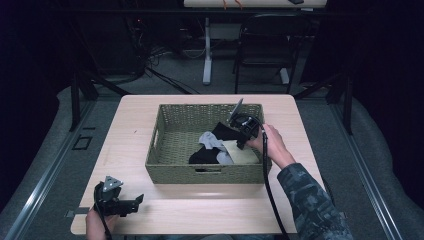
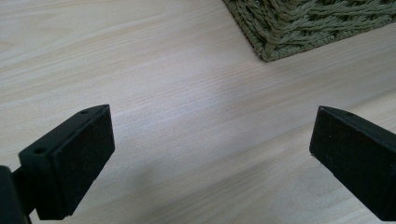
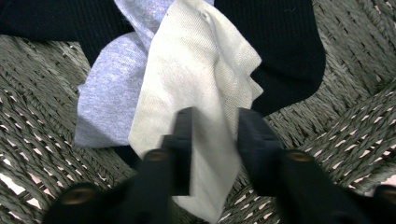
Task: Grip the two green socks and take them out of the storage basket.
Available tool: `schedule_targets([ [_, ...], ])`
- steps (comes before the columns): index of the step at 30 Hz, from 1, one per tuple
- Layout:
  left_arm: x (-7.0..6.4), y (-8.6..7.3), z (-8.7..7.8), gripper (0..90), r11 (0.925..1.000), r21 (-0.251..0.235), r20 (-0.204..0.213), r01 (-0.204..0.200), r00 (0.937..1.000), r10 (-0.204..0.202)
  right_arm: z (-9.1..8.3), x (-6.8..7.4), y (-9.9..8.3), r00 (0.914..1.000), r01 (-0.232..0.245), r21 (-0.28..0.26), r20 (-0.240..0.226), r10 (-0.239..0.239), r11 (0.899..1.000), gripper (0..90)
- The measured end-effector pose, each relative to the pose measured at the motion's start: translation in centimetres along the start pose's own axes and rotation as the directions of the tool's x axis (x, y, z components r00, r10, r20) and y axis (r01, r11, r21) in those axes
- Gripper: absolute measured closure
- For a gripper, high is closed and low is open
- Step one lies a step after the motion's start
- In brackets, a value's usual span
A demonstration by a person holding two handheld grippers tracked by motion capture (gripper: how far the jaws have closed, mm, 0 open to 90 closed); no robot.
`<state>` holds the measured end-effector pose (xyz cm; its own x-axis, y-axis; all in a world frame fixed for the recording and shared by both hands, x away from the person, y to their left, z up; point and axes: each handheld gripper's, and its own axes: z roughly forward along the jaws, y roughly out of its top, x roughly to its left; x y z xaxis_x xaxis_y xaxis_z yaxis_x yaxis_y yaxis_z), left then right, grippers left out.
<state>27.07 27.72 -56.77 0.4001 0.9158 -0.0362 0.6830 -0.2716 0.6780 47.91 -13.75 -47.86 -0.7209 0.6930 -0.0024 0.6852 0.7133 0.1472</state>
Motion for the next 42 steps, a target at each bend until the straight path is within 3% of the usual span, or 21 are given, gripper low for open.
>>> schedule_targets([
  [6, 0.0, 0.0, 0.0, 0.0, 1.0000, -0.001, 0.000, 0.001, 1.0000, -0.001, -0.5, 0.2, -0.2, 1.0000, 0.000, -0.007, -0.004, 0.000, 1.000, 86.7],
  [28, 0.0, 0.0, 0.1, 0.0, 1.0000, 0.000, 0.001, 0.002, 1.0000, -0.002, -5.5, 0.2, 0.0, 0.9996, -0.021, -0.102, -0.022, 0.019, 0.995, 87.0],
  [42, 0.0, 0.0, 0.0, 0.0, 1.0000, 0.000, 0.003, -0.003, 1.0000, 0.003, -8.0, 0.0, 0.6, 0.9998, -0.004, -0.084, -0.020, 0.002, 0.996, 87.0],
])
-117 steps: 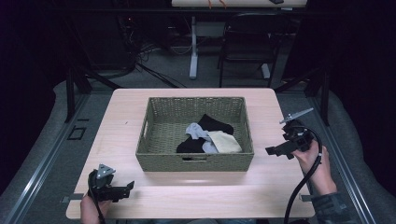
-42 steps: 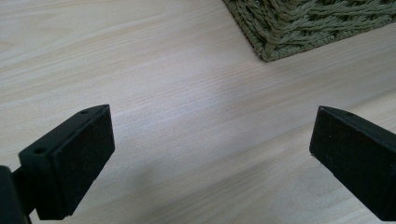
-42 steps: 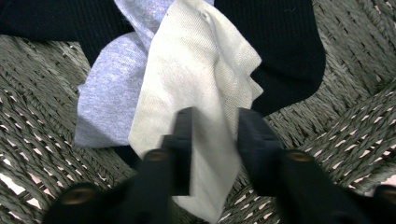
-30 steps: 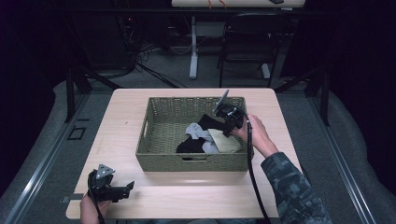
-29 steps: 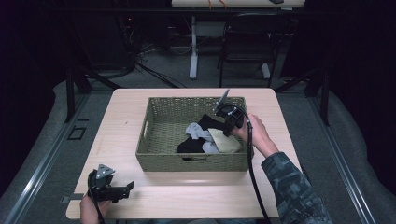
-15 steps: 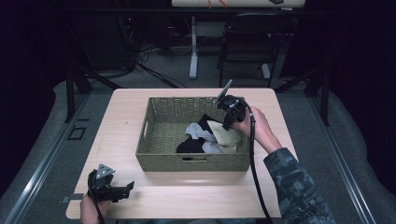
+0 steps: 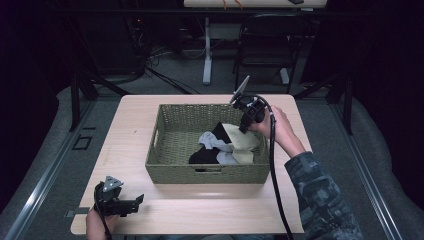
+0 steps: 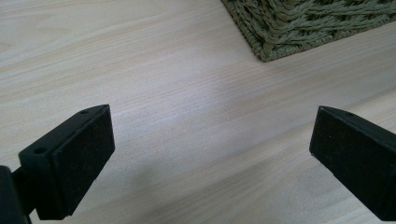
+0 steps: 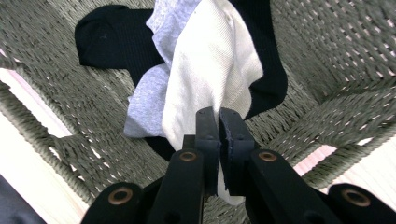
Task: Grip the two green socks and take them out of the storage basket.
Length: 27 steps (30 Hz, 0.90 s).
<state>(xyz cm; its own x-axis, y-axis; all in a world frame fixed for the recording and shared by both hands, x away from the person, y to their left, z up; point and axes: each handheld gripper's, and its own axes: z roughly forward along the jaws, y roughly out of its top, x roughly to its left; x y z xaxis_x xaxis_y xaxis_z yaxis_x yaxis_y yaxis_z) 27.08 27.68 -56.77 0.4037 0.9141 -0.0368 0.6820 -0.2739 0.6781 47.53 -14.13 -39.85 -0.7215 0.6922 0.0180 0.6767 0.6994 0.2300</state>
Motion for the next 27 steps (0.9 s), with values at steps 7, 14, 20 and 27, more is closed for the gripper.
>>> schedule_targets([
  [7, 0.0, 0.0, 0.0, 0.0, 1.0000, 0.000, 0.000, 0.001, 1.0000, -0.001, -1.3, -0.3, 0.3, 1.0000, -0.005, 0.001, 0.003, 0.004, 1.000, 86.9],
  [14, 0.0, 0.0, 0.0, 0.0, 1.0000, 0.000, 0.001, 0.001, 1.0000, -0.001, -3.1, -0.4, 0.5, 0.9999, -0.008, -0.018, 0.009, 0.008, 1.000, 87.0],
  [20, 0.0, 0.0, 0.1, 0.0, 1.0000, 0.000, 0.002, 0.001, 1.0000, -0.001, -4.3, -0.7, 0.2, 0.9998, -0.007, -0.030, 0.019, 0.008, 1.000, 86.9],
  [27, 0.0, 0.0, 0.0, 0.0, 1.0000, 0.001, 0.000, 0.001, 1.0000, -0.001, -5.7, -1.3, -0.6, 0.9994, -0.024, -0.046, 0.023, 0.025, 0.999, 86.9],
])
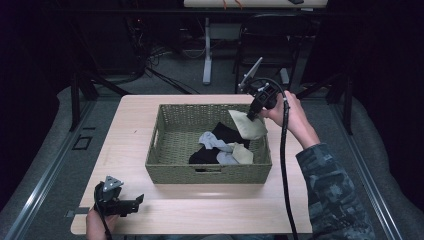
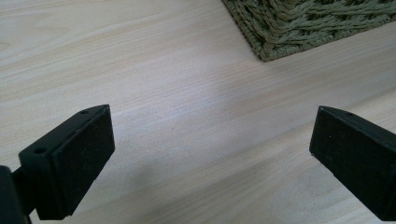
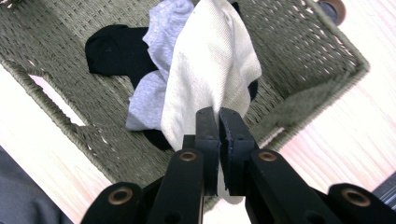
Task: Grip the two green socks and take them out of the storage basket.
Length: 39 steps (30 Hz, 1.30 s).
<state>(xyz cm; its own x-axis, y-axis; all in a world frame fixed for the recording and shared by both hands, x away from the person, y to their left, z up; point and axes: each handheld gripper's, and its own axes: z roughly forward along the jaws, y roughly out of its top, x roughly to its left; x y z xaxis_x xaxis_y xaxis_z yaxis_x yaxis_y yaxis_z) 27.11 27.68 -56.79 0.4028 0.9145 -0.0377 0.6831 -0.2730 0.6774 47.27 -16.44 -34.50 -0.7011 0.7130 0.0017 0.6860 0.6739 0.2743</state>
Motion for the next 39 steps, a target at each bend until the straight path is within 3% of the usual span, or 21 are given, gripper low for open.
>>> schedule_targets([
  [14, 0.0, 0.0, 0.0, 0.0, 1.0000, -0.001, -0.003, 0.004, 1.0000, -0.004, -2.6, -3.2, -3.8, 0.9960, -0.083, -0.037, 0.029, 0.084, 0.996, 86.9],
  [24, 0.0, 0.0, 0.0, 0.0, 1.0000, -0.002, -0.003, 0.003, 1.0000, -0.003, -2.9, -6.4, -7.7, 0.9826, -0.177, -0.053, 0.046, 0.180, 0.983, 87.0],
  [30, 0.0, 0.0, 0.0, 0.0, 1.0000, 0.000, -0.003, -0.001, 1.0000, 0.001, -2.4, -7.8, -9.7, 0.9753, -0.214, -0.037, 0.050, 0.215, 0.976, 87.0],
  [31, 0.0, 0.1, 0.0, 0.0, 1.0000, 0.003, -0.002, -0.003, 1.0000, 0.003, -1.9, -8.1, -10.4, 0.9694, -0.238, -0.044, 0.051, 0.240, 0.970, 86.9],
  [34, 0.0, 0.1, 0.0, 0.0, 1.0000, 0.004, -0.003, -0.003, 1.0000, 0.003, -1.4, -8.6, -10.9, 0.9687, -0.240, -0.025, 0.059, 0.241, 0.970, 87.0],
  [39, 0.0, 0.0, 0.0, 0.0, 1.0000, 0.000, -0.005, -0.001, 1.0000, 0.001, 0.3, -9.4, -12.0, 0.9608, -0.271, -0.016, 0.058, 0.271, 0.962, 87.0],
])
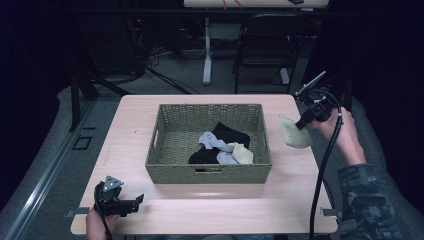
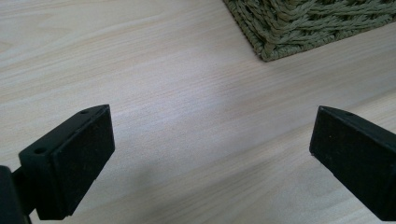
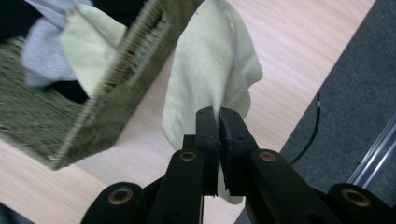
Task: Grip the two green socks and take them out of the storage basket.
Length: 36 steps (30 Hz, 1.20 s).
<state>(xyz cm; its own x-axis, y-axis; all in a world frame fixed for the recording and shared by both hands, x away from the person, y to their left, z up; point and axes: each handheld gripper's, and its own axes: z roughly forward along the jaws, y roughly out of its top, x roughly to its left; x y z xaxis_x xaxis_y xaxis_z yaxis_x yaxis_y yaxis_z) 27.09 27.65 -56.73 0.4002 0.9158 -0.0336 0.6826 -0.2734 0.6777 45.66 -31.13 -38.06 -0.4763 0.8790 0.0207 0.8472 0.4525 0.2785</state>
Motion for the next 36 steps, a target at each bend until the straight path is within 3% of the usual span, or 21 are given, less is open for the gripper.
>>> schedule_targets([
  [13, 0.0, 0.0, 0.0, 0.0, 1.0000, 0.005, 0.002, -0.001, 1.0000, 0.001, 4.2, -1.7, -3.0, 0.9974, -0.066, 0.027, -0.029, 0.067, 0.997, 86.9],
  [14, -0.1, 0.0, 0.0, 0.0, 1.0000, 0.006, -0.001, -0.002, 1.0000, 0.002, 4.6, -1.6, -3.2, 0.9954, -0.091, 0.012, -0.029, 0.091, 0.996, 86.9],
  [20, 0.0, 0.0, 0.0, 0.0, 1.0000, 0.004, 0.002, 0.000, 1.0000, 0.000, 7.1, -1.7, -4.0, 0.9950, -0.094, 0.047, -0.029, 0.095, 0.994, 86.9],
  [28, 0.0, 0.0, 0.0, 0.0, 1.0000, 0.005, 0.002, 0.000, 1.0000, 0.000, 9.0, -1.8, -4.3, 0.9940, -0.094, 0.068, -0.049, 0.098, 0.993, 86.8],
  [30, 0.0, 0.0, 0.0, 0.0, 1.0000, 0.004, 0.001, 0.001, 1.0000, -0.001, 9.8, -1.6, -4.4, 0.9921, -0.115, 0.059, -0.043, 0.118, 0.992, 86.8],
  [36, 0.0, 0.0, 0.0, 0.0, 1.0000, 0.002, 0.001, 0.001, 1.0000, -0.001, 11.4, -1.8, -4.6, 0.9908, -0.119, 0.092, -0.054, 0.124, 0.989, 83.9],
])
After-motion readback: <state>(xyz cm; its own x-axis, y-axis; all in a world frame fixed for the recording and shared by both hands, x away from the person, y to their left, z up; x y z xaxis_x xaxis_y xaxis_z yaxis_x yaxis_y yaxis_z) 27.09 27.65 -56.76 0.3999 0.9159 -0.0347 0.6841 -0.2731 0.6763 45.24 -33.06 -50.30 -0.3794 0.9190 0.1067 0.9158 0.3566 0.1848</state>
